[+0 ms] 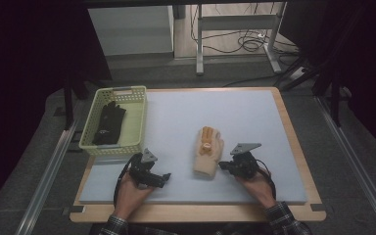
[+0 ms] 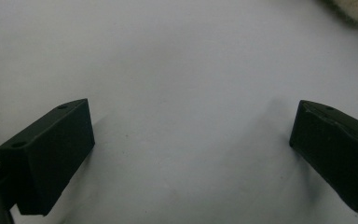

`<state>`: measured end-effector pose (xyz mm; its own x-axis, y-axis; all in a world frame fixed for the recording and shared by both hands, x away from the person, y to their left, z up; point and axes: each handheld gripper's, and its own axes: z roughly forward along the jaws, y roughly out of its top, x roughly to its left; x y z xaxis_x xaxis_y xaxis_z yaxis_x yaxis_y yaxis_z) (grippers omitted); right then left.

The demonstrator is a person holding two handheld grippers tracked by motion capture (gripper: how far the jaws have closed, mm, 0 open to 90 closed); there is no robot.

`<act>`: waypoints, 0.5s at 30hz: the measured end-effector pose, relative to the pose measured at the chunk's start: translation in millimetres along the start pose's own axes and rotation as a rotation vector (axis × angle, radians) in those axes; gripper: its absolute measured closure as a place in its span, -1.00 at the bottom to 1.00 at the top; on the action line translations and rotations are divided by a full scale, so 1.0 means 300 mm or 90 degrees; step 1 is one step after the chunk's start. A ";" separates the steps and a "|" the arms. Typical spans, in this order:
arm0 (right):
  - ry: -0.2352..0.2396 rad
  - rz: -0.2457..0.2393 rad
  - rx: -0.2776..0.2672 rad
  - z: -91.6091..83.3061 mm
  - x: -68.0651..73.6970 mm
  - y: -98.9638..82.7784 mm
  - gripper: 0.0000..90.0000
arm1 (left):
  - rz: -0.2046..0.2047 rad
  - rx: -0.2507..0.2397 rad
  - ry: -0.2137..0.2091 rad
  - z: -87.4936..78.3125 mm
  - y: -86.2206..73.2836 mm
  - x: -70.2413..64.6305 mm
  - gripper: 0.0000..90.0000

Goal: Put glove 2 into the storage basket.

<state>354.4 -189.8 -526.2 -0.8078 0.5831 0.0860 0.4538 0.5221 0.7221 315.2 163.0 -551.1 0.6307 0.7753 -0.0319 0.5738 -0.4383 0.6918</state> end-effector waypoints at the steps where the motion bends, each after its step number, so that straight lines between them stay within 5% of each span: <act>1: 0.000 0.000 0.000 0.000 0.000 0.000 0.96 | 0.000 0.000 0.000 0.000 0.000 0.000 -0.99; 8: -0.067 0.005 -0.049 -0.027 -0.064 0.091 0.69 | 0.000 0.001 0.000 0.000 0.000 0.000 -1.00; 15: -0.078 0.046 -0.037 0.081 -0.148 0.169 0.35 | 0.000 0.000 0.000 0.000 0.000 0.000 -0.99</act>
<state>422.4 -174.2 -510.1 -0.7207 0.6909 0.0574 0.4832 0.4412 0.7563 315.3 163.1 -551.0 0.6309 0.7752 -0.0324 0.5741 -0.4384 0.6915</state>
